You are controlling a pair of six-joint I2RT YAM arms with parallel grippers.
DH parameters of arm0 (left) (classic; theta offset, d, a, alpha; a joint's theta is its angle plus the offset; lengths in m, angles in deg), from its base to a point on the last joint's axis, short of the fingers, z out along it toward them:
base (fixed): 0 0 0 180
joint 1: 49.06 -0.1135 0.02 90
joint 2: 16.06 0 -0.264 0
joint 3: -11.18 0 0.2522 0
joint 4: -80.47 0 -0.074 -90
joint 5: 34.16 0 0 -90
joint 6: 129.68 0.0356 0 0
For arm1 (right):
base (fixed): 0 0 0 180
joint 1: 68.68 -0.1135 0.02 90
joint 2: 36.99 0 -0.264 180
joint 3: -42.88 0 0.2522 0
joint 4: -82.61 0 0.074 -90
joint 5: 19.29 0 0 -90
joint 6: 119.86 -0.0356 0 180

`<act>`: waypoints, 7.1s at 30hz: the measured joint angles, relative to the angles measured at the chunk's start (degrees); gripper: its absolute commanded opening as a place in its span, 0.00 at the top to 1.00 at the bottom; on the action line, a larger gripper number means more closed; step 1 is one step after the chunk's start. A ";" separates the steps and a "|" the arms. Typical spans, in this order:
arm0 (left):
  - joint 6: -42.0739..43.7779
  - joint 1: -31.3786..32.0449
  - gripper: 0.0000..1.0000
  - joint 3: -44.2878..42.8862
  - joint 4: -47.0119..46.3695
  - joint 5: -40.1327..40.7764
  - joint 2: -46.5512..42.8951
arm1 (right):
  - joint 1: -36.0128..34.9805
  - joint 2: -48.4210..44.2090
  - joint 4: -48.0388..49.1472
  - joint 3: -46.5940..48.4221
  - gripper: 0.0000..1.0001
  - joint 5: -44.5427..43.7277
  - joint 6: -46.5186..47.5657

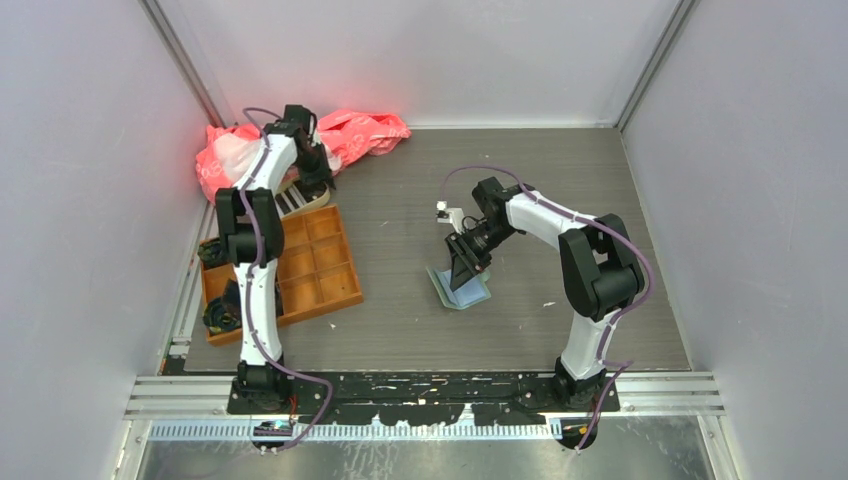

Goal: Put the credit cards into the card holder
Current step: Move the storage box to the center of the board, then pick up the credit card from the storage box.

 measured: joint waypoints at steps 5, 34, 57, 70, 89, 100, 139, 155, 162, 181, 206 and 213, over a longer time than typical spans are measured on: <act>-0.33 0.44 0.85 1.03 -1.14 -5.64 -0.02 | 0.26 0.00 0.00 0.00 0.64 0.00 0.09; -17.16 29.79 0.74 33.99 -25.51 -13.94 -16.02 | 5.79 0.00 5.11 -2.47 0.69 -7.54 -5.31; -12.81 22.03 0.27 46.49 -26.27 -4.07 -37.29 | 5.79 -0.04 5.01 -2.91 0.68 -2.54 -3.76; -8.09 19.52 0.25 37.94 -22.58 -6.05 -23.06 | 5.79 -0.04 4.98 -2.91 0.68 -2.56 -3.76; -12.04 18.73 0.46 40.98 -28.61 -16.04 -20.06 | 5.79 -0.04 4.94 -2.91 0.68 -2.54 -3.30; -21.11 19.17 0.51 46.45 -38.05 -22.88 -21.38 | 5.79 -0.04 4.76 -2.91 0.68 -2.40 -3.13; -31.39 23.61 0.68 50.51 -50.86 -24.50 -19.63 | 5.79 -0.04 4.70 -2.91 0.68 -2.43 -2.73; -31.23 24.20 1.00 48.76 -50.49 -25.97 -17.79 | 5.79 -0.04 4.68 -2.91 0.68 -2.43 -2.73; -28.04 24.22 1.00 47.39 -45.22 -22.38 -19.10 | 5.79 -0.04 4.66 -2.91 0.68 -2.45 -2.71; -26.88 25.44 0.59 45.77 -39.01 -17.97 -21.57 | 5.81 -0.04 4.52 -2.91 0.68 -2.45 -2.71; -35.71 26.82 0.60 46.45 -49.72 -22.86 -17.03 | 5.81 -0.04 4.48 -2.91 0.68 -2.43 -2.69; -35.95 26.60 0.60 47.30 -50.90 -23.21 -17.18 | 5.86 -0.04 4.48 -2.91 0.68 -2.43 -2.67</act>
